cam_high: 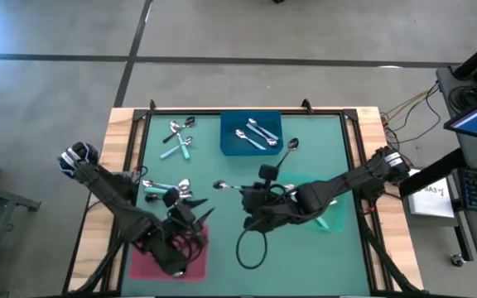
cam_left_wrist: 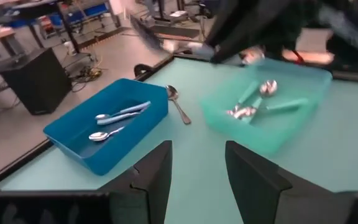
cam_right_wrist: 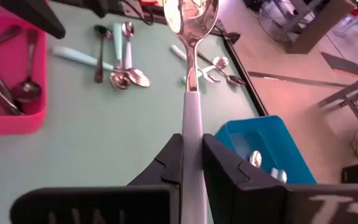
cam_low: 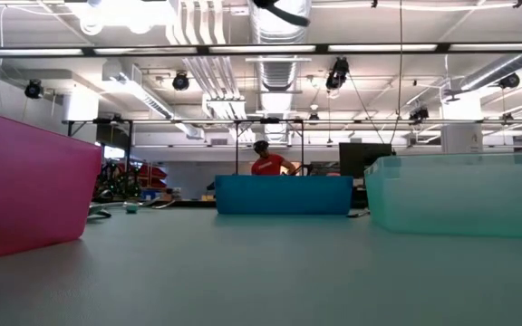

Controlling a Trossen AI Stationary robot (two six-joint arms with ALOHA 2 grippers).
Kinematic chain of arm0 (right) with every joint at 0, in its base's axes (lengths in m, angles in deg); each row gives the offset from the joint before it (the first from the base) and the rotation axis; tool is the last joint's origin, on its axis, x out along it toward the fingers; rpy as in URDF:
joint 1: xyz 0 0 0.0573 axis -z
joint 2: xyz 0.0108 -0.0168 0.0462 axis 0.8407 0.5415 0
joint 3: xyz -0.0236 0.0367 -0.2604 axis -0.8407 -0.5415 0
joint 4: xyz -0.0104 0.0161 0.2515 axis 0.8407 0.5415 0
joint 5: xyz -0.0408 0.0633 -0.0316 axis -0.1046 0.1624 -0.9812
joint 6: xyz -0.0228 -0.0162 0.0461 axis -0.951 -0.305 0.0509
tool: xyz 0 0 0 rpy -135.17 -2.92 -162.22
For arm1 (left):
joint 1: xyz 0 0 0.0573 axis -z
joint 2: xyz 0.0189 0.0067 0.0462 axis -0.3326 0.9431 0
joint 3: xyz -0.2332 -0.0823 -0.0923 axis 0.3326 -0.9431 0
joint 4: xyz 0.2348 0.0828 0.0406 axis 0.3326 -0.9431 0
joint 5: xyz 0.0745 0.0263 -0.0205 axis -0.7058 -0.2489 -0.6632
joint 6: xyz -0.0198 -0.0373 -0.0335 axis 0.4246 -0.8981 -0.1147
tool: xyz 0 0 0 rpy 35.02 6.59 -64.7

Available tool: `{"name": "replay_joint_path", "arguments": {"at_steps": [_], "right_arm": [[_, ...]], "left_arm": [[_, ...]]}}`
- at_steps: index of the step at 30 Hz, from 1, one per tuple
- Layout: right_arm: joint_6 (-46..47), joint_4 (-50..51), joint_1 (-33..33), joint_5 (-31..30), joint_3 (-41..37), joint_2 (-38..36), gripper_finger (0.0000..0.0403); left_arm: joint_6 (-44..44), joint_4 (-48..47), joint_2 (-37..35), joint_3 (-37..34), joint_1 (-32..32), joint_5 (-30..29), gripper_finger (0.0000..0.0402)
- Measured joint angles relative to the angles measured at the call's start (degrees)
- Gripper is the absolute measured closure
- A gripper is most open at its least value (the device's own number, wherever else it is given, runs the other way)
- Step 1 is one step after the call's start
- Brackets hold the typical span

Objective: Sort silverware by color (type)
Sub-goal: Put the blue spoon into the blue bin

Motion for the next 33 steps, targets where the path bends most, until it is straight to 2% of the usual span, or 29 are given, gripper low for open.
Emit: {"name": "replay_joint_path", "arguments": {"at_steps": [3,7,13,21,25,31,33], "right_arm": [[-0.53,0.08,0.23,0.13,0.00,0.36,0.0376],[-4.01,-1.38,-0.17,0.04,0.00,0.92,0.0376],[-10.58,-7.59,-0.59,0.15,0.00,1.87,0.0377],[-20.54,-15.51,-0.61,0.01,0.00,2.42,0.0377],[-21.71,-16.10,-0.58,-0.26,0.00,2.40,0.0377],[-22.05,-16.23,-0.53,-0.28,0.00,2.40,0.0379],[-22.05,-16.24,-0.51,-0.28,0.00,2.40,0.0381]], "left_arm": [[1.99,2.55,0.00,0.00,-1.25,-0.18,0.0267],[3.57,5.55,0.00,0.00,-1.57,-5.53,0.0267],[-1.40,6.67,-0.02,0.00,-1.56,-12.77,0.0267],[-2.66,9.20,-0.03,0.00,-1.60,-15.09,0.0275],[-2.47,9.27,-0.04,0.00,-1.60,-15.96,0.0307],[-2.79,10.09,-0.37,0.00,-1.54,-15.96,0.0387],[-2.87,10.34,-0.64,0.09,-1.56,-15.84,0.0392]]}}
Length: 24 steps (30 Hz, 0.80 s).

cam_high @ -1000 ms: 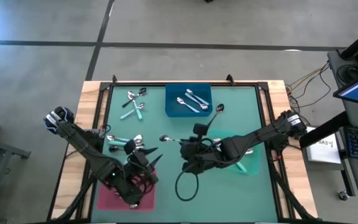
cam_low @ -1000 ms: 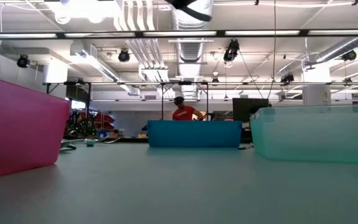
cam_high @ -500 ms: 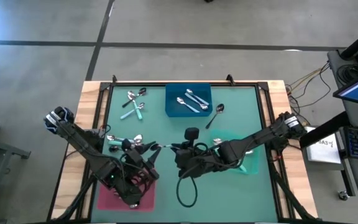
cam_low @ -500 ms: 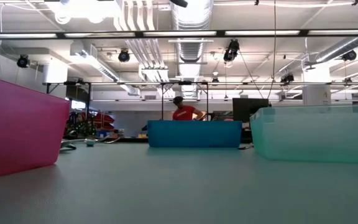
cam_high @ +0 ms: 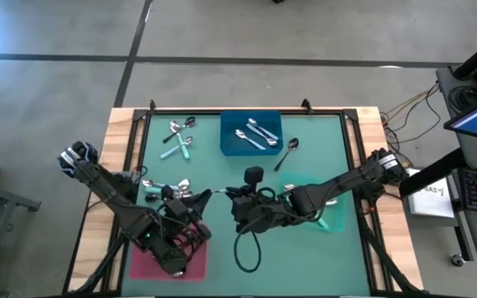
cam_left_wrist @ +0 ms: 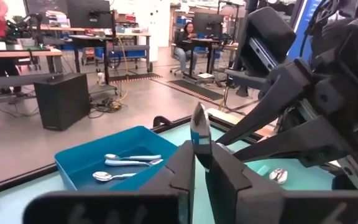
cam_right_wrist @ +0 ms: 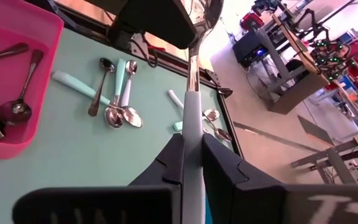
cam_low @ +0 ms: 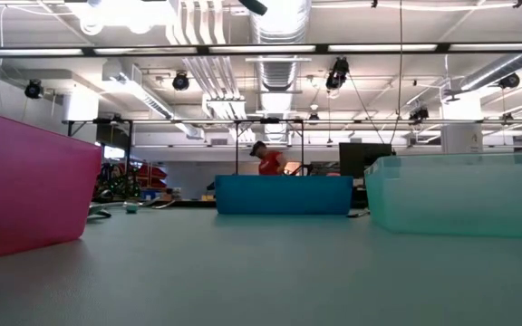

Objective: Sort silverware by color (type)
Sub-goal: Put the blue spoon into the blue bin

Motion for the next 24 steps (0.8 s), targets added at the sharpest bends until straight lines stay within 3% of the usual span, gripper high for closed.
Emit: {"name": "replay_joint_path", "arguments": {"at_steps": [24], "right_arm": [[1.96,7.74,0.23,0.99,0.04,-0.83,0.0392]], "left_arm": [[8.22,-0.70,-2.63,-0.11,-1.23,0.63,0.0401]]}}
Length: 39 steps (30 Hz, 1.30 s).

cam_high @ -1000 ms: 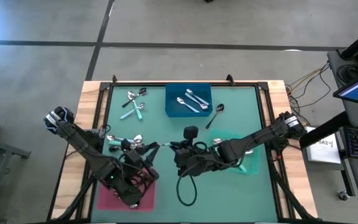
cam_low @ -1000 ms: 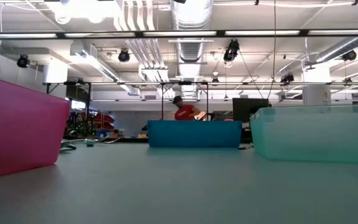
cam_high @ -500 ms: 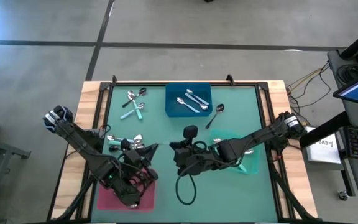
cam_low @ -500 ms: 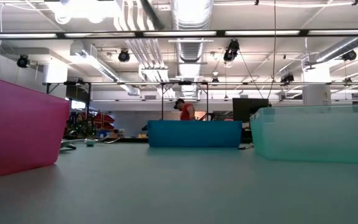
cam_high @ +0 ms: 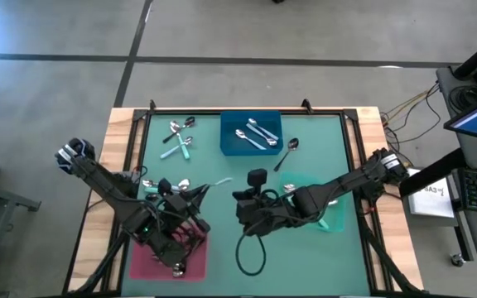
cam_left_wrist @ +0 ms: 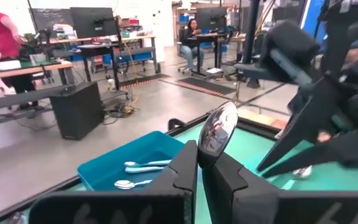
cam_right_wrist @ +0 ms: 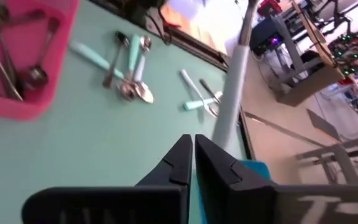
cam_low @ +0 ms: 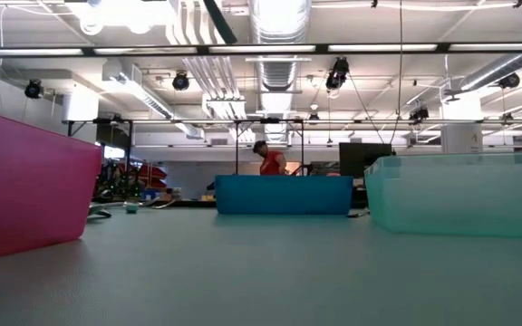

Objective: Sort silverware by color (type)
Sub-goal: Put the blue spoon into the blue bin

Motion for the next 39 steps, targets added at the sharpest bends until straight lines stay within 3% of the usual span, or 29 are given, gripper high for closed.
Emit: {"name": "replay_joint_path", "arguments": {"at_steps": [3,9,14,17,22,24,30,34,39], "right_arm": [[1.25,5.17,0.60,-0.52,0.00,-1.29,0.0391],[10.54,18.00,3.22,-0.45,0.00,-4.23,0.0390],[14.83,27.36,7.73,0.79,0.00,-6.64,0.0390],[15.76,31.27,12.40,6.04,0.00,-7.93,0.0390],[13.24,35.16,21.15,15.41,-0.39,-8.53,0.0390],[11.29,35.98,24.55,17.67,-0.65,-8.19,0.0390],[8.67,35.69,33.89,22.58,-3.13,-7.85,0.0390],[9.08,35.69,37.71,25.77,-4.51,-7.85,0.0390],[7.24,34.81,40.23,30.35,-4.68,-7.84,0.0390]], "left_arm": [[1.18,-1.61,-0.74,0.00,-2.29,1.43,0.0401],[2.62,-7.38,-1.86,0.00,-12.13,10.41,0.0401],[17.24,-2.63,-1.78,0.00,-24.18,20.82,0.0401],[30.10,4.88,-1.39,0.00,-32.21,30.37,0.0401],[47.42,15.72,-0.20,0.02,-46.09,51.86,0.0401],[49.94,16.50,0.87,0.02,-51.83,59.27,0.0401],[50.14,16.50,5.90,0.52,-65.81,73.22,0.0401],[50.21,16.09,9.97,1.80,-69.01,77.96,0.0401],[55.63,15.13,14.65,4.95,-68.35,80.42,0.0382]]}}
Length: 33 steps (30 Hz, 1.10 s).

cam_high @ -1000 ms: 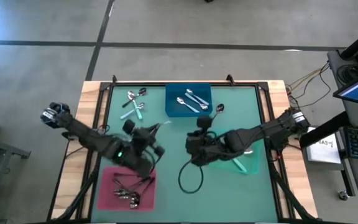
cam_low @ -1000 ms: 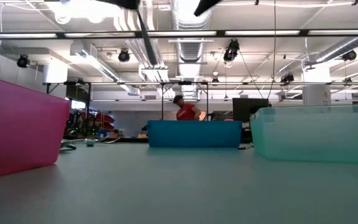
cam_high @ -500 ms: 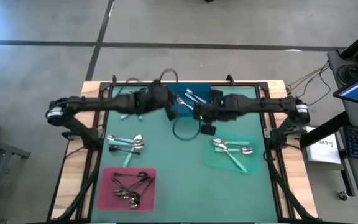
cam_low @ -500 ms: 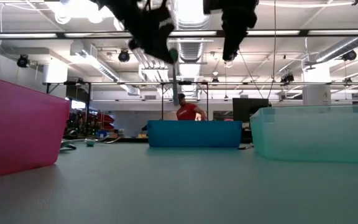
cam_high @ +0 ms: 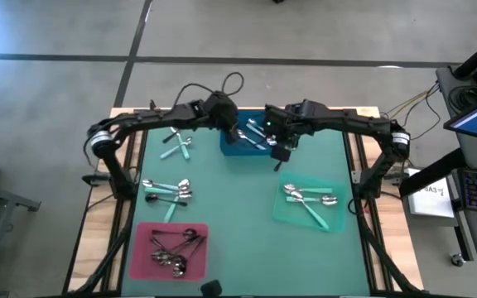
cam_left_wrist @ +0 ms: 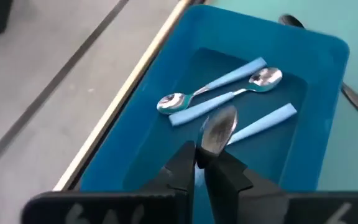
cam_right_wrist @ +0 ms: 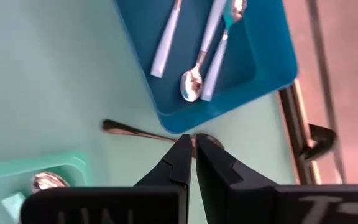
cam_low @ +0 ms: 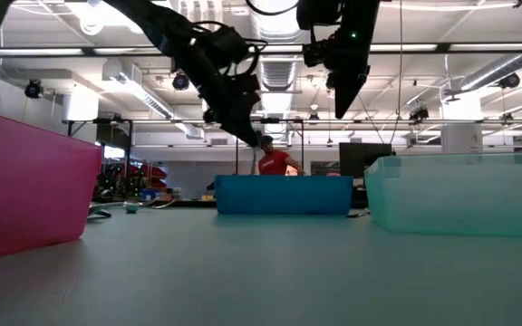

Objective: Sort silverware by color (type)
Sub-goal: Put the blue spoon into the blue bin, then put the black spoon into the red bin

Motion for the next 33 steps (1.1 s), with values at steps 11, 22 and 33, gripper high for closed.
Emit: {"name": "replay_joint_path", "arguments": {"at_steps": [11,22,33], "right_arm": [[-2.74,-1.42,2.36,5.13,-0.67,0.03,0.0364],[-1.73,2.23,2.38,5.28,-3.52,0.03,0.0387],[-4.55,-0.50,2.38,8.58,-13.31,-0.08,0.0324]], "left_arm": [[2.73,-10.68,10.40,17.17,0.97,13.97,0.0276],[4.52,-20.28,8.41,19.47,2.27,19.36,0.0277],[-4.69,-17.61,-8.31,-5.97,11.01,17.56,0.0279]]}}
